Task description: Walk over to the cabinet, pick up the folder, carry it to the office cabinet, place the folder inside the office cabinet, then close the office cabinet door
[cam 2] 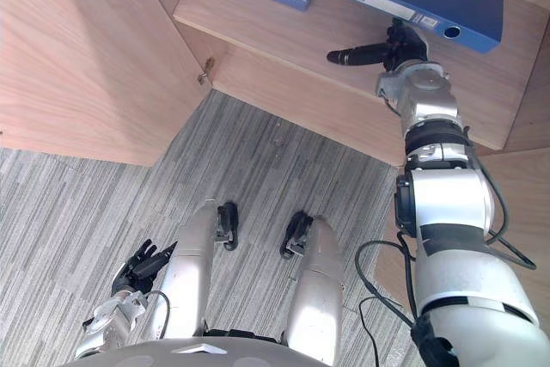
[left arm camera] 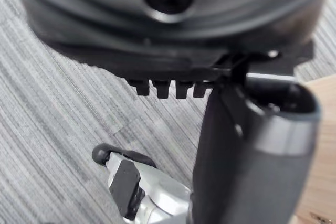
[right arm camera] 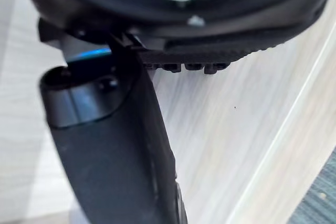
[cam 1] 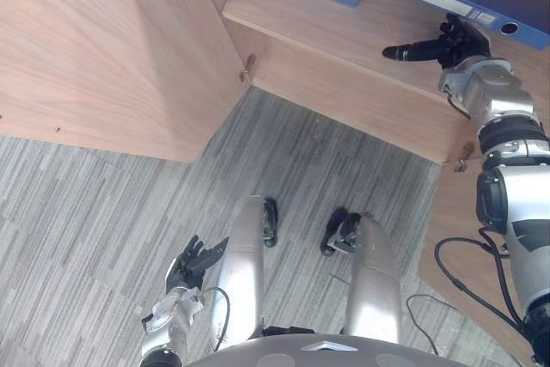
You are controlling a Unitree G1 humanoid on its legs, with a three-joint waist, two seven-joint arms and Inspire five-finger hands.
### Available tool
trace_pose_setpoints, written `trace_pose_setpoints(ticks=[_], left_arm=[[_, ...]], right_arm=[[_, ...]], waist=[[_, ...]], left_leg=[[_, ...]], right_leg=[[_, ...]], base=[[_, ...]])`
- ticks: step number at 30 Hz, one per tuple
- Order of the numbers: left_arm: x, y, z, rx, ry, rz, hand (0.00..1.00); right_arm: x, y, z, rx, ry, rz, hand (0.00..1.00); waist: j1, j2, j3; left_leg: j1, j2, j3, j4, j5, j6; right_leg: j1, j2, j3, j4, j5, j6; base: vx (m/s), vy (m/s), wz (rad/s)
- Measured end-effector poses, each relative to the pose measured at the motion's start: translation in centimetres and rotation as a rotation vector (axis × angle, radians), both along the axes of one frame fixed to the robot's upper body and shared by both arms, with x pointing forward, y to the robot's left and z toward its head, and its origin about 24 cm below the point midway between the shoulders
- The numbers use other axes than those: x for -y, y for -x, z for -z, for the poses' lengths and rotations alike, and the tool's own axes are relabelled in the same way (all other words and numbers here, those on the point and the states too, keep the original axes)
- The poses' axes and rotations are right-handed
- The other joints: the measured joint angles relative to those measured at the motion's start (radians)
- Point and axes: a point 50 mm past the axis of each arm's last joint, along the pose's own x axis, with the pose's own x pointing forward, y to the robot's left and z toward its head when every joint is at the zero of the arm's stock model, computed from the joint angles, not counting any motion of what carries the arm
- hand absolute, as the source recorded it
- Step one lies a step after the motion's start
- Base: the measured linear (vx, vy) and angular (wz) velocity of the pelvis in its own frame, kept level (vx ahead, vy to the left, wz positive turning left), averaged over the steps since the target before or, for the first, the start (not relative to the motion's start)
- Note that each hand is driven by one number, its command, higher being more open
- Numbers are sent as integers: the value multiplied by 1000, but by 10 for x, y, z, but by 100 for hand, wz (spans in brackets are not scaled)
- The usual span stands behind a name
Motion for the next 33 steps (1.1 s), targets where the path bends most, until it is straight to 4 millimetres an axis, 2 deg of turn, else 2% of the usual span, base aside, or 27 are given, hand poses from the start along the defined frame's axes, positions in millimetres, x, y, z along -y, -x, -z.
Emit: trace_pose_setpoints(ticks=[4, 9, 17, 20, 23, 29, 30, 33], left_arm=[[-2, 2, -4, 0, -27, 63, 100], [-3, 5, -6, -3, -28, 88, 100], [-3, 9, -7, -9, -31, 95, 100], [-1, 10, -8, -9, -33, 117, 100], [2, 12, -7, -21, -23, 133, 100], [8, 15, -5, -43, -45, 194, 100], [10, 16, -4, -50, -47, 206, 100], [20, 23, 3, -103, -67, 283, 100]], right_arm=[[6, 7, 20, -88, 169, -48, 100], [13, 13, 36, -158, 263, -59, 100], [17, 20, 61, -223, 256, -67, 100], [19, 23, 73, -273, 262, -66, 100], [23, 31, 93, -343, 257, -56, 100], [20, 48, 143, -536, 249, -64, 100], [18, 50, 150, -555, 239, -69, 100], [-3, 64, 191, -630, 153, -111, 100]], waist=[[15, -16, -11], [30, -26, -28], [33, -30, -54], [36, -28, -56], [47, -26, -68], [50, -22, -112], [49, -24, -121], [31, -32, -180]], left_leg=[[19, -1, 6, -15, 0, 0], [23, -1, 8, -19, 0, 0], [64, -1, 19, -52, 1, 1], [106, -1, 21, -78, 2, 2], [154, -2, 23, -115, 6, 3], [303, 5, 51, -295, 60, 7], [329, 7, 61, -320, 66, 7], [467, 19, 107, -431, 86, 10]], right_leg=[[16, -1, 0, -11, 0, 0], [21, -1, 0, -17, 1, 2], [61, -1, -3, -54, 7, 13], [106, 2, -10, -85, 12, 21], [157, 10, -18, -132, 24, 30], [319, 53, -41, -369, 128, 52], [345, 60, -41, -403, 143, 55], [493, 93, -46, -579, 210, 73]], base=[[38, 0, 1], [0, 0, 0], [38, 15, -1], [74, 17, 2], [61, 27, -1], [85, 69, -11], [110, 87, -22], [123, 101, -28]])
